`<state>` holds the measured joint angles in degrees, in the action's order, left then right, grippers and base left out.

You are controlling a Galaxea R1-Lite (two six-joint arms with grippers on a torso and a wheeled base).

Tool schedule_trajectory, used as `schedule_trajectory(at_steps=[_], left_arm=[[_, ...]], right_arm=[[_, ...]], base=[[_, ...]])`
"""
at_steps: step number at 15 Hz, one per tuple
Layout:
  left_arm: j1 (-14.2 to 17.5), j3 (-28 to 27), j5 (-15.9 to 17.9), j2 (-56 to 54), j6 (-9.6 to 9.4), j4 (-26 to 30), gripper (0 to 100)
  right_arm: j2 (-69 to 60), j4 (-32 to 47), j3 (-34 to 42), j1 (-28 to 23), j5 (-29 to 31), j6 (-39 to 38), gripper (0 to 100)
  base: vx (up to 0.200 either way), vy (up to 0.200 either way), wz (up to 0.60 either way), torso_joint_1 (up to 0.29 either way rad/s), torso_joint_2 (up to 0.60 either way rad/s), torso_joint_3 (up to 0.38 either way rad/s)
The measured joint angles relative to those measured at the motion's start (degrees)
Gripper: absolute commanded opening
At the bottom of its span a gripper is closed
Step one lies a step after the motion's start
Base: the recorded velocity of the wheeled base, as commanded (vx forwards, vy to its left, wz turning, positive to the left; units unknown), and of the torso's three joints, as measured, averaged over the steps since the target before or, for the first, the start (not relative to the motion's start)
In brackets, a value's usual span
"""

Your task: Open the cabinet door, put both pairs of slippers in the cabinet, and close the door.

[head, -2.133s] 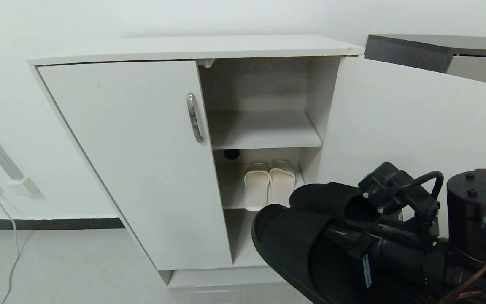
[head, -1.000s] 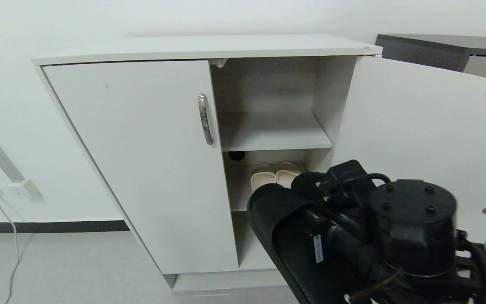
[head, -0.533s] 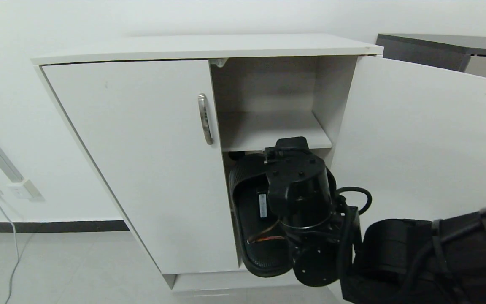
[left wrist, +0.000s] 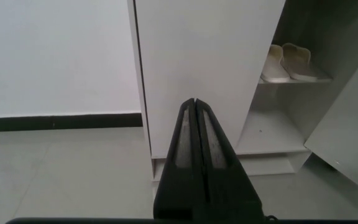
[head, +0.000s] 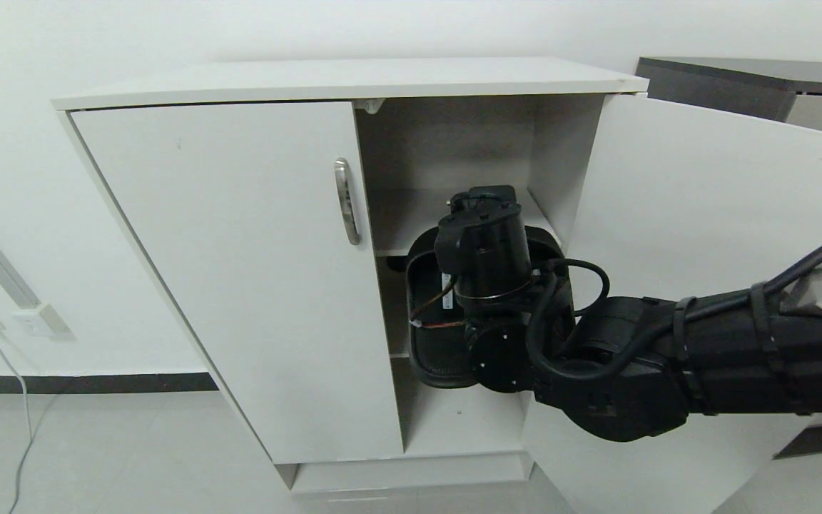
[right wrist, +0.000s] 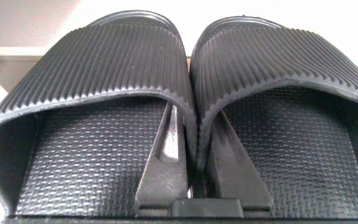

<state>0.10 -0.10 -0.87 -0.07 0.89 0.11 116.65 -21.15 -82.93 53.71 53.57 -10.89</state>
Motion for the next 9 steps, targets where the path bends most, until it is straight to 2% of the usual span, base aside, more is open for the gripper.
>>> schedule_trajectory(at_steps=[3,9], left_arm=[[-0.02,0.0,0.02,0.0,-0.1,0.0,0],[-0.02,0.0,0.09,0.0,-0.11,0.05,0]], right_arm=[[0.27,-0.02,-0.13,-0.11,-2.28,0.09,0],[0.3,-0.24,-0.26,-0.68,-2.88,0.85,0]], base=[[0.0,0.0,0.0,0.0,0.0,0.0],[0.2,0.0,0.0,0.003,0.0,0.005]])
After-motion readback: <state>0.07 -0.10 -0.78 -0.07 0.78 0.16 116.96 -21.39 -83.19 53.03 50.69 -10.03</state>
